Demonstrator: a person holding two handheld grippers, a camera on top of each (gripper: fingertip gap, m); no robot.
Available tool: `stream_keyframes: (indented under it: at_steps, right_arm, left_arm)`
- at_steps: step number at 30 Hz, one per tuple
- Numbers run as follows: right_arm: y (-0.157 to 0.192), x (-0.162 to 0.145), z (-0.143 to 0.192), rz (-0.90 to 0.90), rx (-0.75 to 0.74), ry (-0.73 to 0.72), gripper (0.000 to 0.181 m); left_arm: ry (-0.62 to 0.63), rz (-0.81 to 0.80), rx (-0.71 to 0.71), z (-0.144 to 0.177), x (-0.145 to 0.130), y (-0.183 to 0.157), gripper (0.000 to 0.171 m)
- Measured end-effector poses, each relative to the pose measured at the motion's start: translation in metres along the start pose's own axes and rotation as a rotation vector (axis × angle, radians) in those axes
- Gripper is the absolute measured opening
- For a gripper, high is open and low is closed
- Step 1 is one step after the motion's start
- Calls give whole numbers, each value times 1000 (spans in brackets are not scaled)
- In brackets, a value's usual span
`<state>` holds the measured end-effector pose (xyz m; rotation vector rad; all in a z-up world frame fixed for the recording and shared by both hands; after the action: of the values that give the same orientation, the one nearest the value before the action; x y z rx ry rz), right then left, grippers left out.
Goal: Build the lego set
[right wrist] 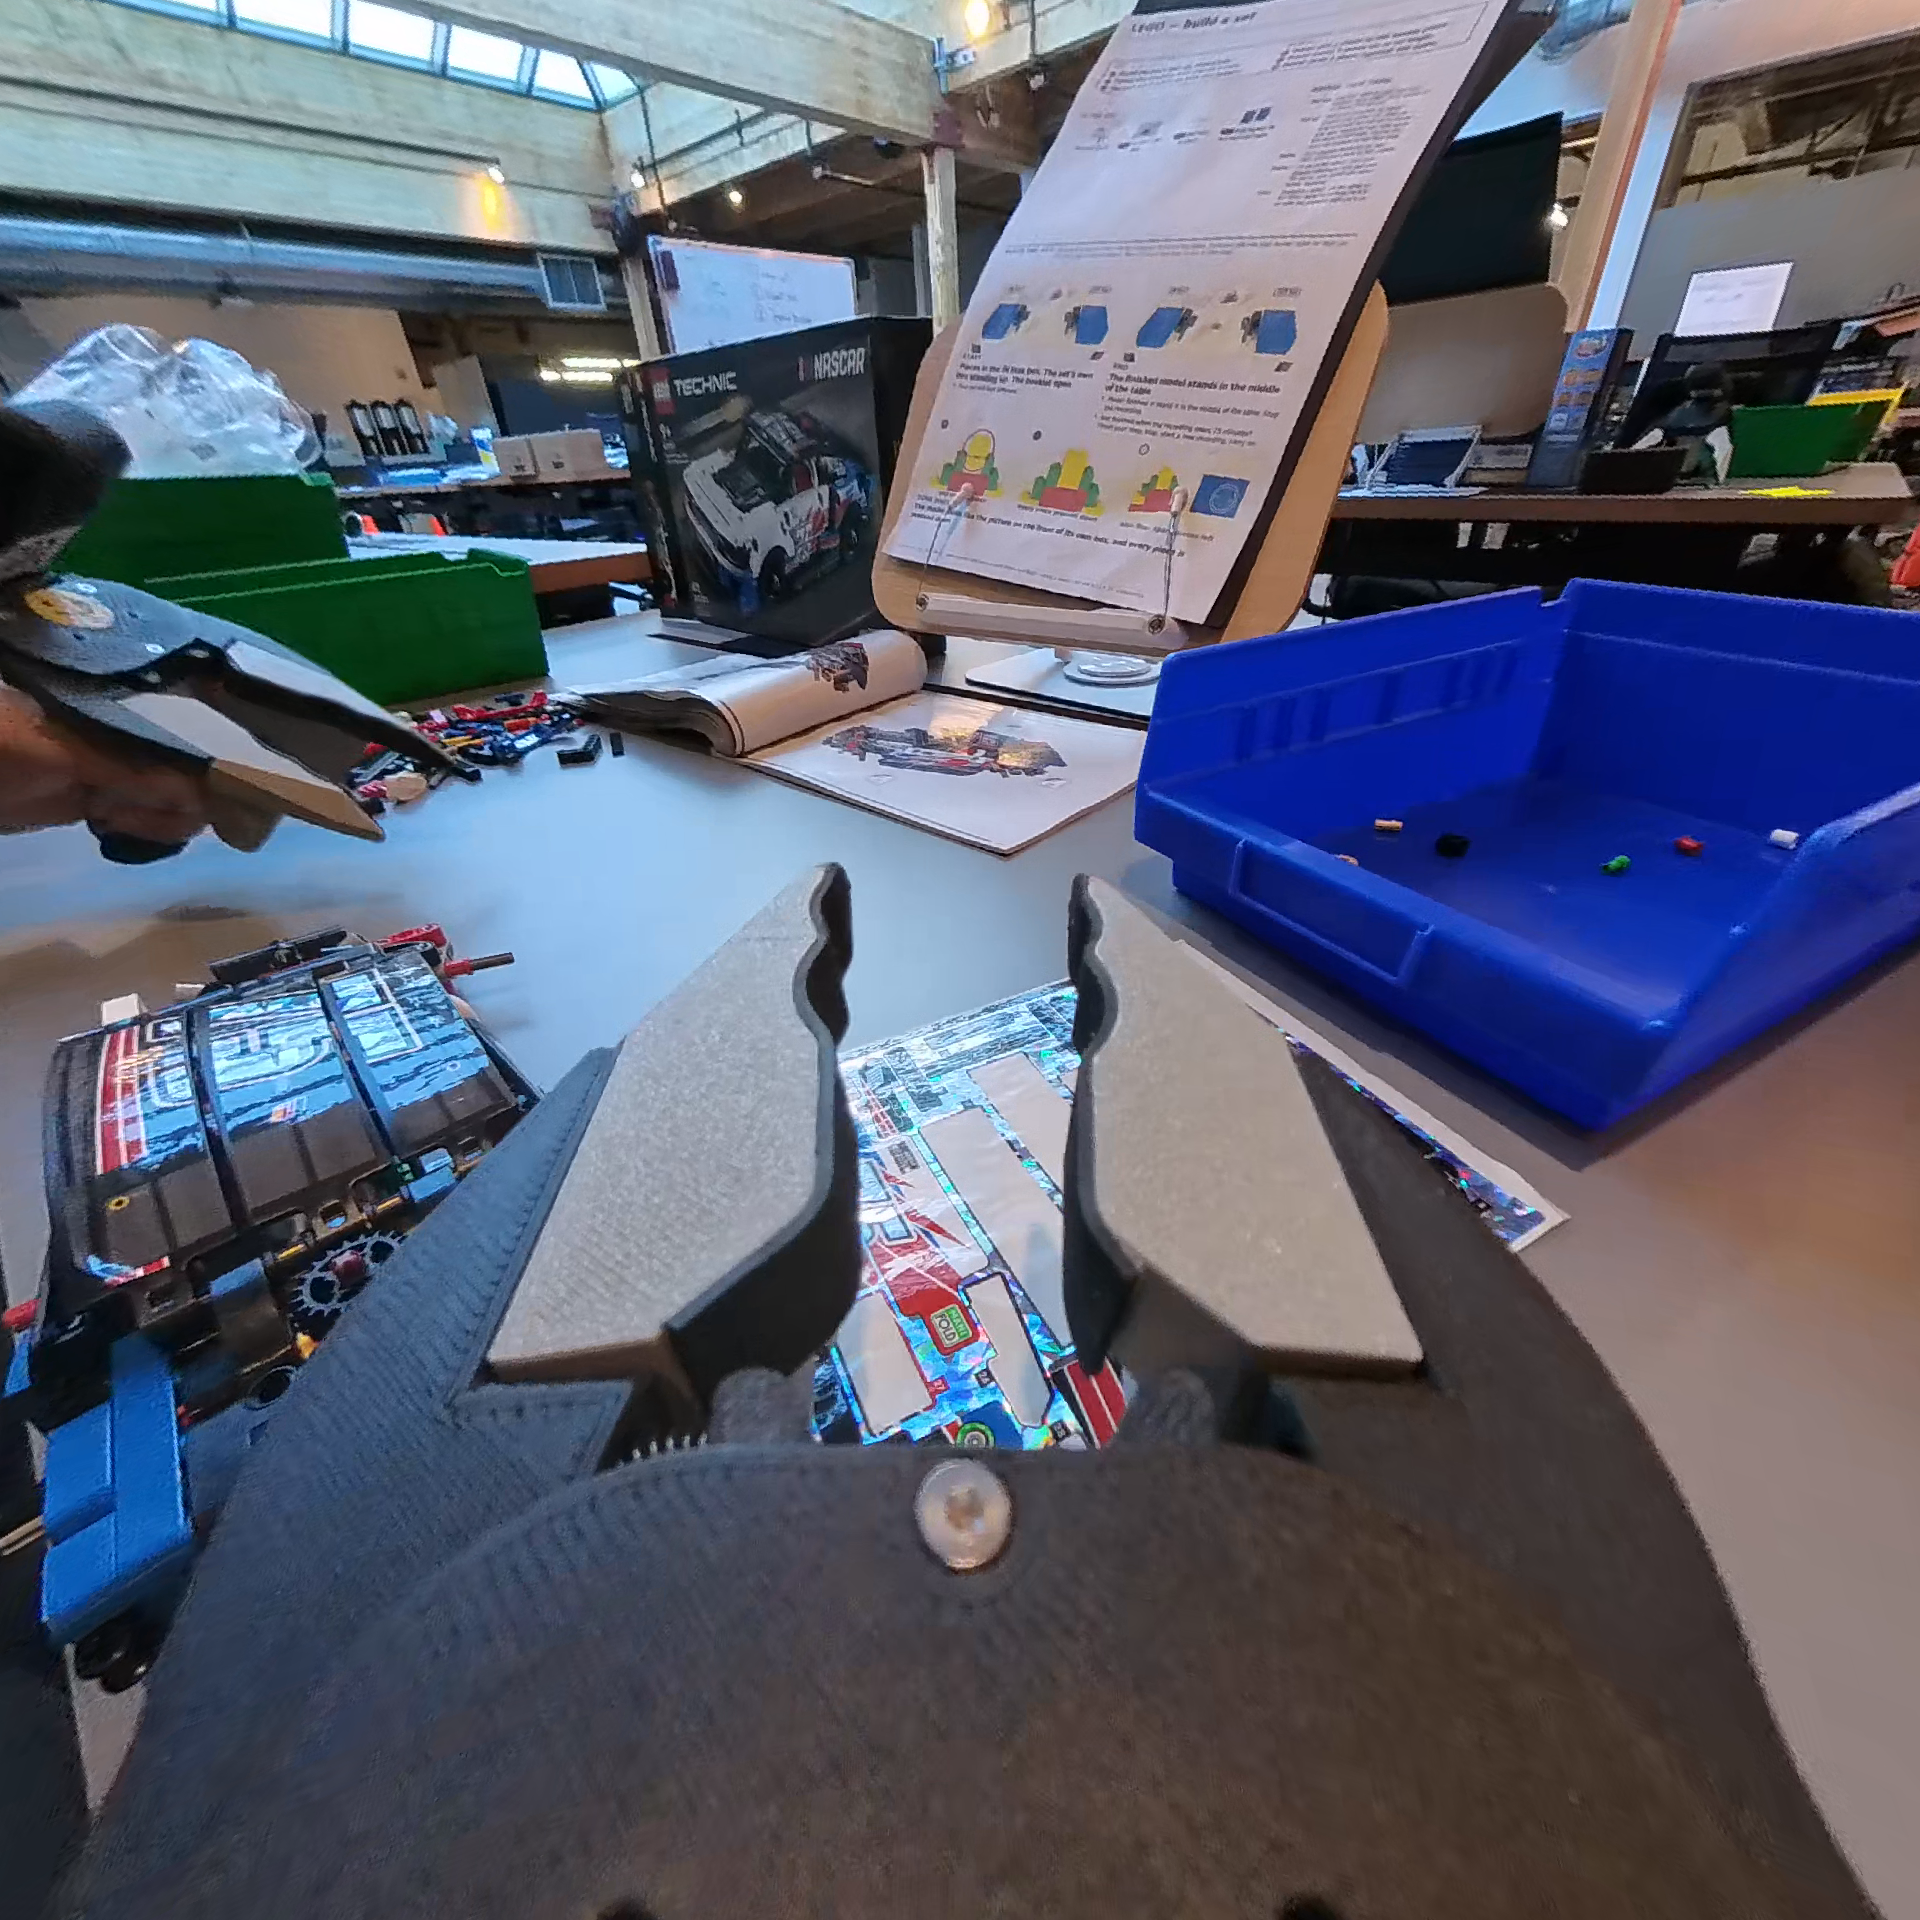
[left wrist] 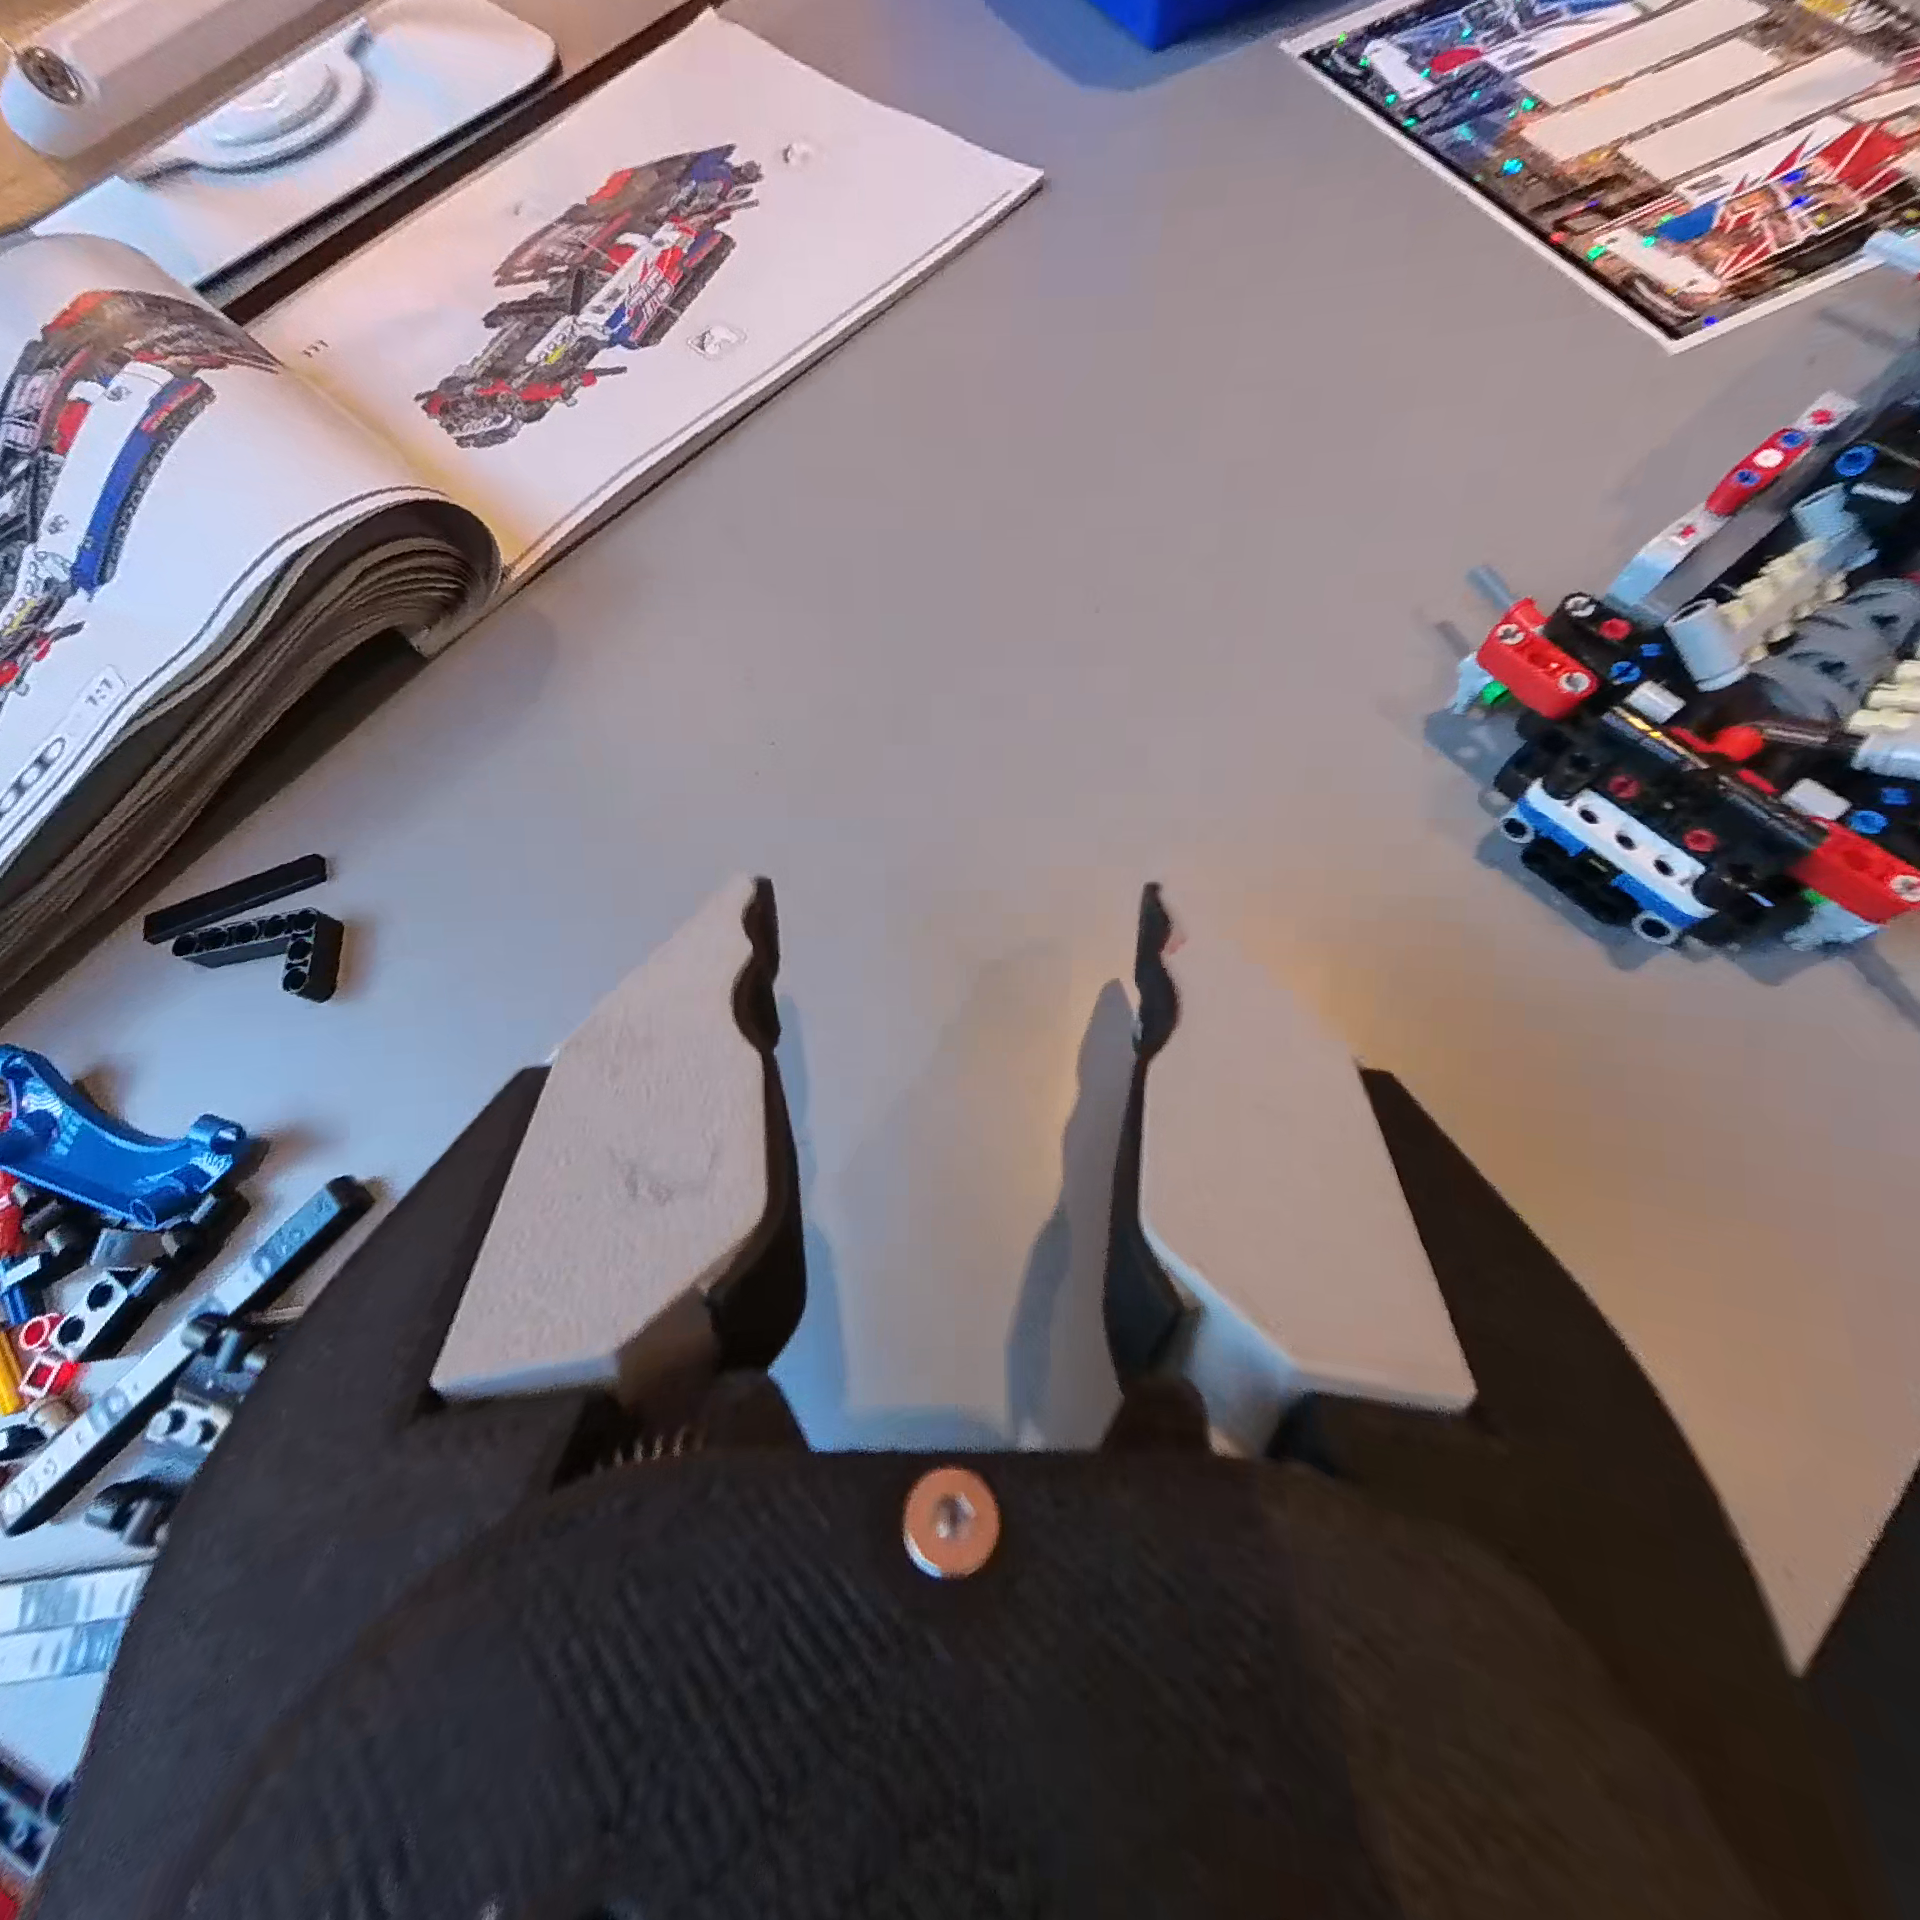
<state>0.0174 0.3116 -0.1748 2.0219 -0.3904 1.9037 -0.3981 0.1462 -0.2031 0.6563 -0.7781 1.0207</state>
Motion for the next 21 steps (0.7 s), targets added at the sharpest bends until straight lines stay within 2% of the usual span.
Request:
stream_keyframes:
  at_steps: [3, 6, 10, 13, 17, 21]
  right_arm:
    - [-1, -1, -1, -7, -3, 11, 39]
    - [-4, -2, -1, -24, -30, 16, 36]
    - [-6, -2, -1, -37, -38, 15, 36]
    - [-5, -3, -3, -21, -45, 33, 36]
    - [-1, -5, -6, 34, -65, 63, 34]
    - [2, -7, -10, 82, -94, 96, 34]
  left_arm:
    - [12, -9, 25, -4, -2, 0, 60]
    - [-5, -35, 111, -6, 0, 9, 54]
    - [-38, -22, 122, -14, 5, 17, 52]
    - [-91, -33, 151, -21, 9, 23, 48]
    - [-206, -51, 278, -23, 17, 40, 27]
    - [-284, -64, 268, -28, 28, 47, 24]
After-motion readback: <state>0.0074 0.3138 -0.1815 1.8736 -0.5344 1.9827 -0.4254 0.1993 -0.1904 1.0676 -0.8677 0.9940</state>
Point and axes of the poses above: each gripper's, where its closed fingertips meet, z back along the fingers, x out of its top, y = z × x across the jaws, the point moved 7 cm from there along z, back along the fingers, and after that the axes turned 2 degrees about -y, right-handed, at the moved point
